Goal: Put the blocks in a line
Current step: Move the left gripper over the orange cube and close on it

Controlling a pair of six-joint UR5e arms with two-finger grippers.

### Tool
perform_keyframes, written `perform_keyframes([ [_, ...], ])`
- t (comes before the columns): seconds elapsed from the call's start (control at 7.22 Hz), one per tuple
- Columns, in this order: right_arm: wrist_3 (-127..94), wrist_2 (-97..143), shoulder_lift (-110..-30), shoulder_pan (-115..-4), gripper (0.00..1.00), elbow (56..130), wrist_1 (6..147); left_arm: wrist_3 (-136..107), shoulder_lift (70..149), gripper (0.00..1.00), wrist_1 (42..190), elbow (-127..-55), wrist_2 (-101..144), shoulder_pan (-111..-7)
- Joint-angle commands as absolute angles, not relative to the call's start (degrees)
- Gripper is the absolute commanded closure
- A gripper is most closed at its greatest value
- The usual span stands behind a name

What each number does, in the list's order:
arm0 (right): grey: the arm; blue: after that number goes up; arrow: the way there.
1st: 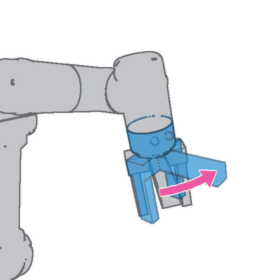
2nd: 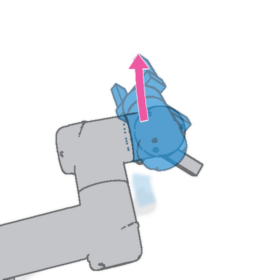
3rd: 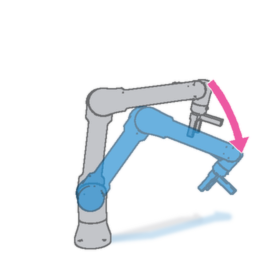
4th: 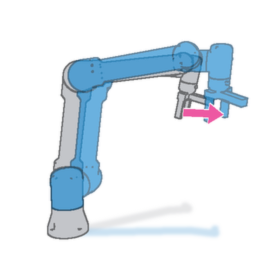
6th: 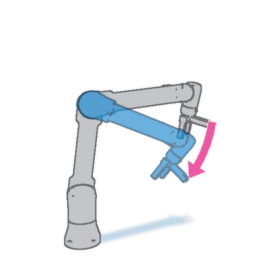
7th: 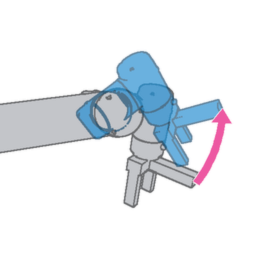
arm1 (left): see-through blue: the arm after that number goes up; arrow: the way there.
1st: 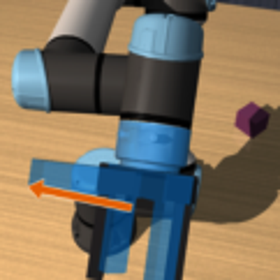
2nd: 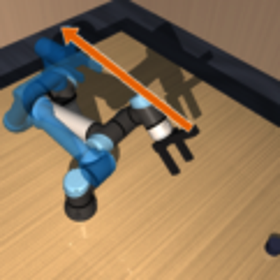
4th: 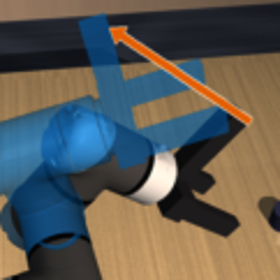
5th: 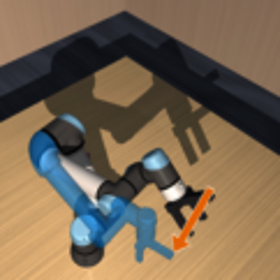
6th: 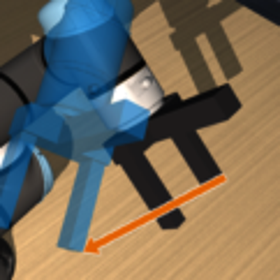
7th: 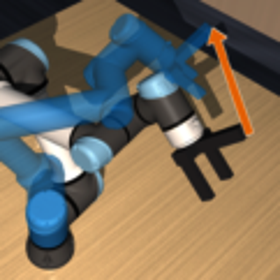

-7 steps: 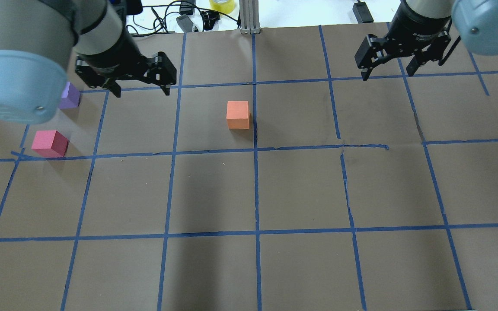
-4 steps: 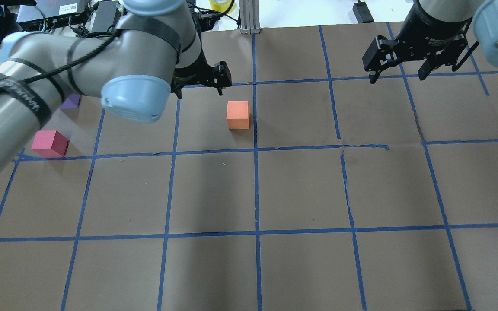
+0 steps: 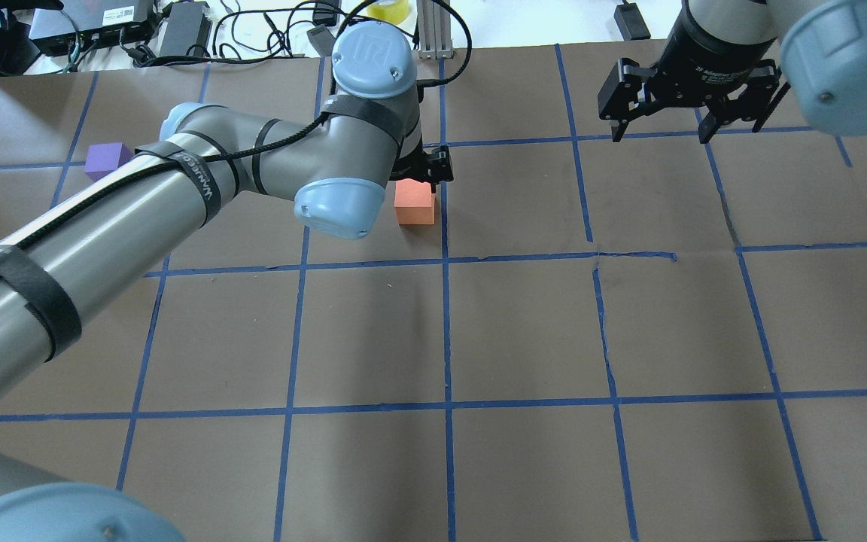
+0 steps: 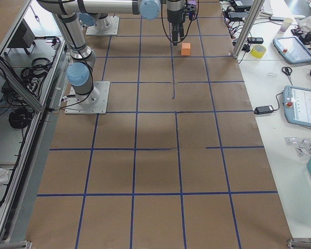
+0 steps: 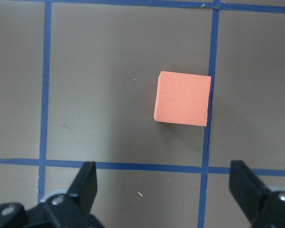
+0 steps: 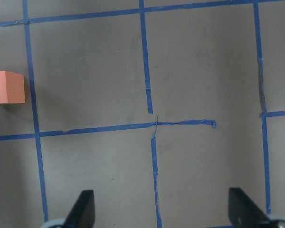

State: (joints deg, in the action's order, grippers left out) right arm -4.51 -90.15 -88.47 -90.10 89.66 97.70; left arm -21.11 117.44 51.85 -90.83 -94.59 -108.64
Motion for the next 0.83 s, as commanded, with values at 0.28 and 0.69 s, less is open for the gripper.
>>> perform_keyframes([
  [0.28, -3.8, -91.1, -88.4, -90.3, 0.00, 89.4, 97.8, -17.2, 125.8, 0.00, 51.6, -84.0, -94.9, -109.0],
  [0.69, -4.1, -91.0, -89.0, -90.3, 0.00, 89.0, 97.9, -10.6, 127.4, 0.00, 53.4, -82.4, -96.3, -108.9],
])
